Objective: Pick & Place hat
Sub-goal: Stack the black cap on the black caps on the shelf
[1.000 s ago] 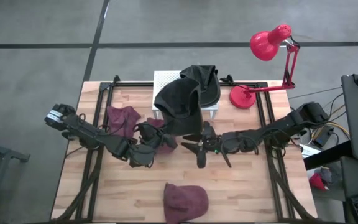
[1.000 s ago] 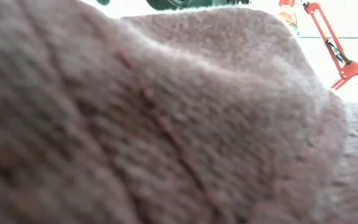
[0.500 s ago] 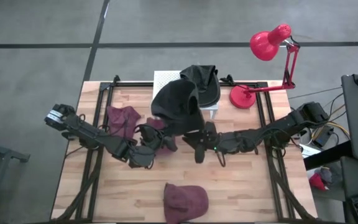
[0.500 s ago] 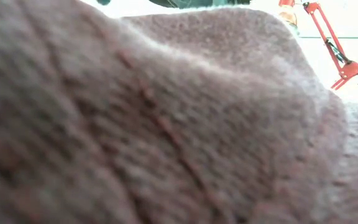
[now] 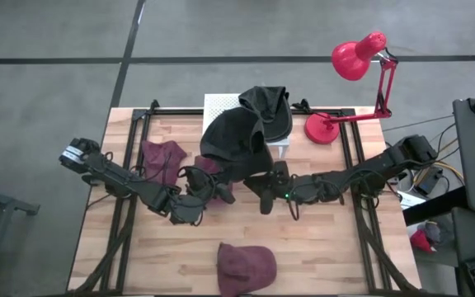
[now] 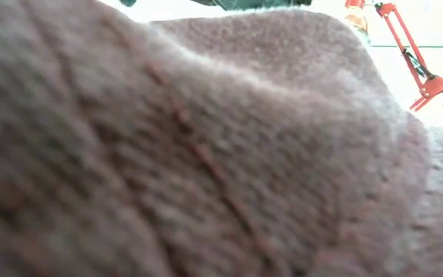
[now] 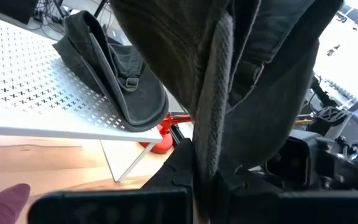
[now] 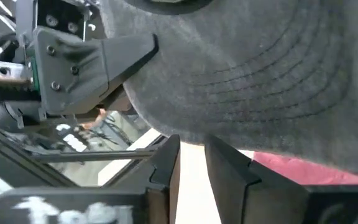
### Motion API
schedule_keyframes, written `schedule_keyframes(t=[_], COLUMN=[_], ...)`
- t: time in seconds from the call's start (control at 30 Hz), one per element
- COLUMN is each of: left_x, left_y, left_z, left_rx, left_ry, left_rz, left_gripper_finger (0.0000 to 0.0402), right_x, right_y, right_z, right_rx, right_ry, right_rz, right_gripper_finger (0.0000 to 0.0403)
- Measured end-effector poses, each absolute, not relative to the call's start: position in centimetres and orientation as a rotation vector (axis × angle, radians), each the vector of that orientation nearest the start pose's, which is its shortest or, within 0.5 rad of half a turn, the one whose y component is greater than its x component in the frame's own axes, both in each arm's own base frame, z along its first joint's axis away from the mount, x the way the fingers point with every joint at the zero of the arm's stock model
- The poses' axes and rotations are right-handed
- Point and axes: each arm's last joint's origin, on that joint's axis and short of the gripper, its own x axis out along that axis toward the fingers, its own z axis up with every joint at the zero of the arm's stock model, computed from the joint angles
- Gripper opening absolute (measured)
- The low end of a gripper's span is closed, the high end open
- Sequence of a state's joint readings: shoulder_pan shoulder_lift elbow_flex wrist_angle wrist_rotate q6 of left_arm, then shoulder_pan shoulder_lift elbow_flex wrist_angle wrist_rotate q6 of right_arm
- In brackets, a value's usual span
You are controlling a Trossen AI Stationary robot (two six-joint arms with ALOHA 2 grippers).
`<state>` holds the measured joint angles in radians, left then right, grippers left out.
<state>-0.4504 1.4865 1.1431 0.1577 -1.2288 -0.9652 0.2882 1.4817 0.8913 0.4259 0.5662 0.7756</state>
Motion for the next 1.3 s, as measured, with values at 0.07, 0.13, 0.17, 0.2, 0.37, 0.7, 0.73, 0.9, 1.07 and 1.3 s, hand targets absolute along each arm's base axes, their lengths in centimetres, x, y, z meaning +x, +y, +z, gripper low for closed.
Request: schedule_keyframes(t=[0.07,0.13,0.17,0.2,0.37,0.7,0.73,0.9,1.07,1.3], left_x=[30.3,30.1,30.0,30.0,29.9,29.5,29.5,29.3,29.3,29.3], left_y=[-11.7,-11.7,-11.7,-11.7,-11.9,-12.8,-12.9,-13.3,-13.5,-13.5], left_z=[32.8,33.0,33.2,33.2,33.2,33.3,33.3,33.3,33.3,33.2], left_rx=[-0.773,-0.78,-0.786,-0.789,-0.788,-0.8,-0.8,-0.801,-0.806,-0.797], left_ry=[-0.254,-0.259,-0.264,-0.266,-0.264,-0.256,-0.255,-0.25,-0.241,-0.235], left_rz=[0.762,0.758,0.756,0.754,0.751,0.718,0.716,0.703,0.686,0.687], left_gripper_finger=[0.0016,0.0016,0.0016,0.0016,0.0017,0.0016,0.0017,0.0016,0.0016,0.0016], right_x=[31.5,31.5,31.5,31.5,31.5,31.4,31.4,31.5,31.5,31.7], right_y=[7.8,7.8,7.8,7.9,8.0,7.9,7.9,7.8,7.8,8.1], right_z=[26.4,26.4,26.4,26.4,26.2,26.4,26.4,26.9,27.7,27.5], right_rx=[0.75,0.764,0.764,0.763,0.786,0.765,0.764,0.759,0.751,0.761], right_ry=[0.038,0.041,0.043,0.046,0.064,0.032,0.026,-0.024,-0.091,-0.062], right_rz=[-0.312,-0.311,-0.31,-0.31,-0.293,-0.345,-0.356,-0.366,-0.338,-0.283], right_gripper_finger=[0.0081,0.0088,0.0092,0.0096,0.0122,0.0172,0.0175,0.018,0.0168,0.0076])
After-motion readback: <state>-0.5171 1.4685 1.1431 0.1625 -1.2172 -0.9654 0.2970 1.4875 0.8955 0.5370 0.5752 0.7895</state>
